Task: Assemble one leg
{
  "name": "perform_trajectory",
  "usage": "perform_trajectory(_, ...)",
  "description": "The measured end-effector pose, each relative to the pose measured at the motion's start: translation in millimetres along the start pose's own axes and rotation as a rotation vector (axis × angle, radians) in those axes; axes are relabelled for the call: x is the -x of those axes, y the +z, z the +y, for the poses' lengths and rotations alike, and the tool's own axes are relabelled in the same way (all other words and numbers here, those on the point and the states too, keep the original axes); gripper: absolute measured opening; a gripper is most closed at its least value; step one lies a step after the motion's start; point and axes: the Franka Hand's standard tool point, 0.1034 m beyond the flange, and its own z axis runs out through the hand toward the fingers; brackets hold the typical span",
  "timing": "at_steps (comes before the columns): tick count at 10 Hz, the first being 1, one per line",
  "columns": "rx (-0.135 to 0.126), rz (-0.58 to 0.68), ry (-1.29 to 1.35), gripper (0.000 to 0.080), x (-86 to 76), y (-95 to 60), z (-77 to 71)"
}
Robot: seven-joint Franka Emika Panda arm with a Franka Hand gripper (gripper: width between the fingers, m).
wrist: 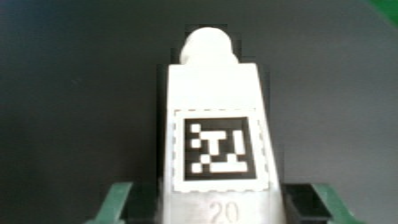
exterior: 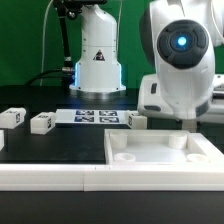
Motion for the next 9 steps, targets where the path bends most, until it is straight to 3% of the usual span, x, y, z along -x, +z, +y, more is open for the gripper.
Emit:
perform_trajectory(2, -0.008, 0.013, -0.006, 0.0291, 17.4, -31.1, 2.5)
perform_trajectory(3, -0.012, 0.018, -0.008, 0.0291, 20.6, -37.6, 3.0)
perform_trajectory(5, -0.027, 0.118, -0.013, 0.0291, 9.3, -37.1, -4.4)
perform_trajectory(7, -0.037, 0.234, -0.020, 0.0291, 8.9, -39.0, -5.3)
perform_trajectory(8, -0.020, 0.274, -0.071, 0.0291, 2.3, -40.9, 1.5)
perform_trajectory(9, -0.026, 0.316, -0.086, 0.0291, 0.4, -53.1, 5.0)
